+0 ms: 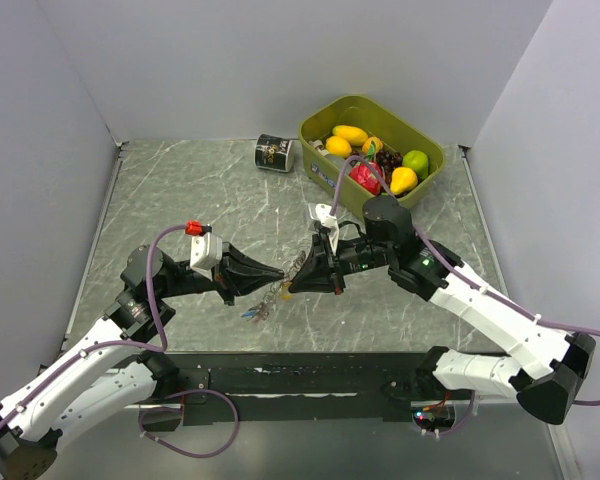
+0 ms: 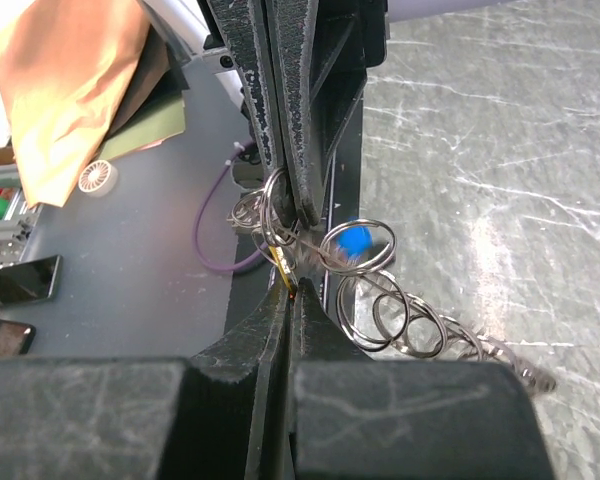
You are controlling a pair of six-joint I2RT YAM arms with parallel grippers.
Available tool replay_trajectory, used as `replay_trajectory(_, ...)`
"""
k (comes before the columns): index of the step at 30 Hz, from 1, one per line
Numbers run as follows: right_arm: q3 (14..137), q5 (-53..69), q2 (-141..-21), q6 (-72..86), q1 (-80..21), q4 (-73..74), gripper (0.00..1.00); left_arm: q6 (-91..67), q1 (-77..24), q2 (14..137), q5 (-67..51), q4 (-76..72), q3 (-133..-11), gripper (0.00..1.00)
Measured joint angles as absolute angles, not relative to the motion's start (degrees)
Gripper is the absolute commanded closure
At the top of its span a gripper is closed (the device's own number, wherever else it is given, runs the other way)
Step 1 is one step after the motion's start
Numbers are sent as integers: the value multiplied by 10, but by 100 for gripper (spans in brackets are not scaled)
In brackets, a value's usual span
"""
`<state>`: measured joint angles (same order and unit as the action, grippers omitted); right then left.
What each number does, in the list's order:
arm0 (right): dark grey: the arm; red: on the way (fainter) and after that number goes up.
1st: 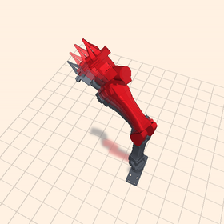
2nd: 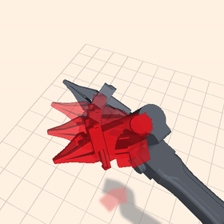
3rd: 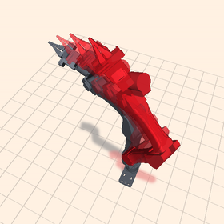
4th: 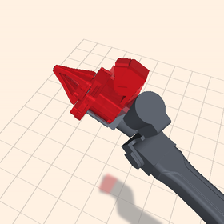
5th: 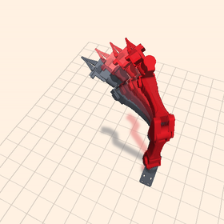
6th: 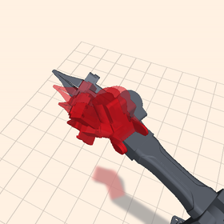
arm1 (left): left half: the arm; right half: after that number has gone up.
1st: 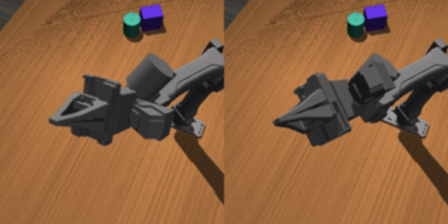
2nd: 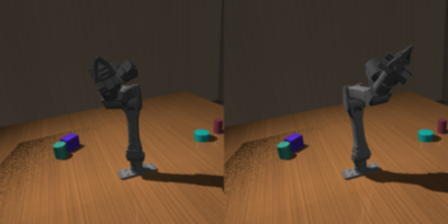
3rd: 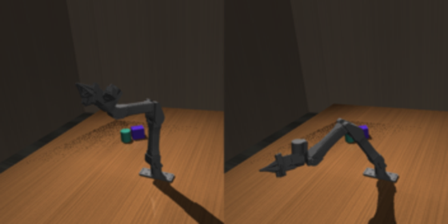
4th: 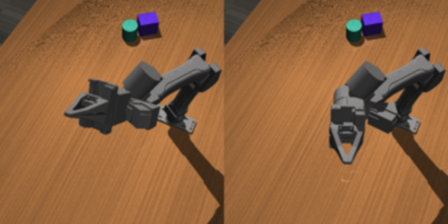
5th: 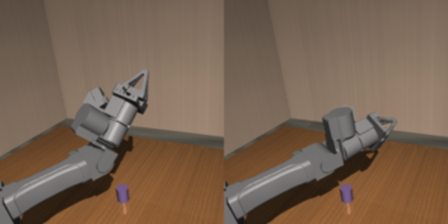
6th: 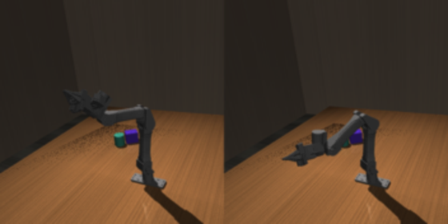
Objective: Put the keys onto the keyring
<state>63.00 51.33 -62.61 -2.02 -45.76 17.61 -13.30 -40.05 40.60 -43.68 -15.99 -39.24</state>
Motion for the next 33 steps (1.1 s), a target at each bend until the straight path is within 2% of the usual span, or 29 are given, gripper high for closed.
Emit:
replay_trajectory(6, 639, 518, -639, -28, -458, 185, 98, -133, -400, 406, -436, -159, -392, 99)
replay_trajectory(7, 639, 518, -640, -29, -458, 186, 86, -133, -400, 406, -435, -158, -392, 99)
replay_trajectory(9, 639, 515, -640, -29, -458, 192, 77, -131, -400, 406, -432, -151, -392, 99)
replay_trajectory(10, 639, 510, -640, -29, -458, 193, 61, -130, -400, 406, -432, -148, -392, 99)
replay_trajectory(12, 639, 490, -636, -31, -458, 198, 47, -128, -401, 405, -432, -146, -392, 99)
replay_trajectory(13, 638, 481, -632, -33, -458, 201, 35, -126, -401, 403, -431, -143, -392, 99)
replay_trajectory(16, 637, 454, -611, -40, -458, 208, 23, -114, -401, 396, -431, -132, -393, 99)
replay_trajectory(19, 637, 439, -582, -42, -455, 210, 18, -101, -401, 394, -431, -112, -396, 99)
replay_trajectory(24, 638, 418, -550, -29, -443, 204, 16, -69, -401, 394, -432, -65, -408, 99)
replay_trajectory(33, 672, 384, -590, 52, -433, 197, 27, -23, -401, 394, -443, 8, -433, 99)
